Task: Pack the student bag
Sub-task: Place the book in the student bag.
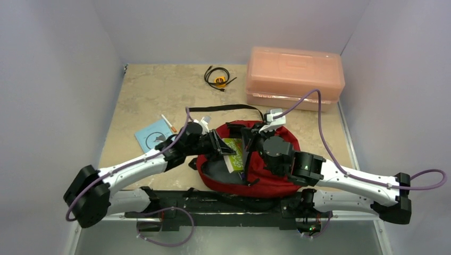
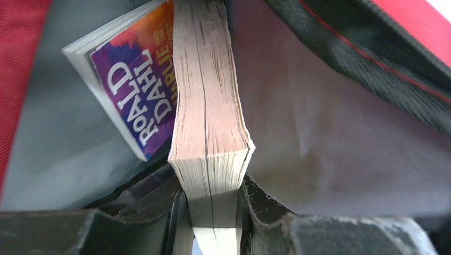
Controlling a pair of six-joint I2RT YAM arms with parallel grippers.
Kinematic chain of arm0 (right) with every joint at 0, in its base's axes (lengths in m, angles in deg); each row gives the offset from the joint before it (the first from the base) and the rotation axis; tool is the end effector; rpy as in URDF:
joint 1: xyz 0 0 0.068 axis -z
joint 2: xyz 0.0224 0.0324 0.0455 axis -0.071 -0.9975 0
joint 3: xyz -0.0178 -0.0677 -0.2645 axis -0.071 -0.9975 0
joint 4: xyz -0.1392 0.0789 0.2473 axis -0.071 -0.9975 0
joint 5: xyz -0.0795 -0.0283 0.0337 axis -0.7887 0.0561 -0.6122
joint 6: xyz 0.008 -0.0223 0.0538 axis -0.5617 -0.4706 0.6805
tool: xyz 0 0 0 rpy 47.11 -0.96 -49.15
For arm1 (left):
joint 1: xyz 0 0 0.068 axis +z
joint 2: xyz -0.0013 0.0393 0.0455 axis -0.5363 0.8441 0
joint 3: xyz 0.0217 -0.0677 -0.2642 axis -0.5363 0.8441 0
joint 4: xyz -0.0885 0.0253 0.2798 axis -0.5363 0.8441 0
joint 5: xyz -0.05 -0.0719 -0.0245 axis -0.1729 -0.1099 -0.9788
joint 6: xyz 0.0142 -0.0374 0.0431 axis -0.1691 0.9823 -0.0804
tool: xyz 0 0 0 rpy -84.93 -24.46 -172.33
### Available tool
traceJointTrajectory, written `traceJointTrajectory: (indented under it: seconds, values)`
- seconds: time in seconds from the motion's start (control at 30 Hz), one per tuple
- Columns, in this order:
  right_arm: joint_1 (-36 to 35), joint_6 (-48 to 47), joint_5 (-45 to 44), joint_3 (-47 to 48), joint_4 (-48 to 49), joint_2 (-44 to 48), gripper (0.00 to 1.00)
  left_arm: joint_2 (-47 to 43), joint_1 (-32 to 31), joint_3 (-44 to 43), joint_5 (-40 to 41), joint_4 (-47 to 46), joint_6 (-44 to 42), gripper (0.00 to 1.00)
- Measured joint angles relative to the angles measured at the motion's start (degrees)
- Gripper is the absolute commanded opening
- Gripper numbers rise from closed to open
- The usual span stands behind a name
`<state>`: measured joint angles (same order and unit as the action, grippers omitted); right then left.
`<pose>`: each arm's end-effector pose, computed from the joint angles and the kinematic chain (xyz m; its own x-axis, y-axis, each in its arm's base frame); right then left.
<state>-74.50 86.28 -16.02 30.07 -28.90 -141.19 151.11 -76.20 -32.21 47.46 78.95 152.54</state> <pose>0.1122 0.2233 0.3514 -0.2713 0.2904 -0.9176 -0.3143 0.8744 0.3697 0.1937 -0.2052 0.2153 -0.9216 -0.3853 -0.0475 -0.1415 0.4473 -0.8831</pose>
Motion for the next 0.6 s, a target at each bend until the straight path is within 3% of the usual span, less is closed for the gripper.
traceJointTrajectory:
  seconds: [0.23,0.3,0.43,0.6]
  values:
    - [0.0,0.22,1.2,-0.28,0.42,0.87,0.0,14.75,-5.99,-6.1,5.03,-7.63,4.85,0.0]
    - [0.0,0.52,1.2,-1.09,0.46,2.25,0.0,18.29,-6.82,-9.01,5.84,-7.8,4.85,0.05]
    - [0.11,1.2,1.11,-2.8,0.33,5.49,0.0,23.69,-7.61,-15.06,6.49,-5.05,3.1,0.33]
    - [0.13,1.49,1.09,-4.55,0.11,7.91,0.0,23.5,-7.65,-14.19,8.83,-1.84,0.61,0.76]
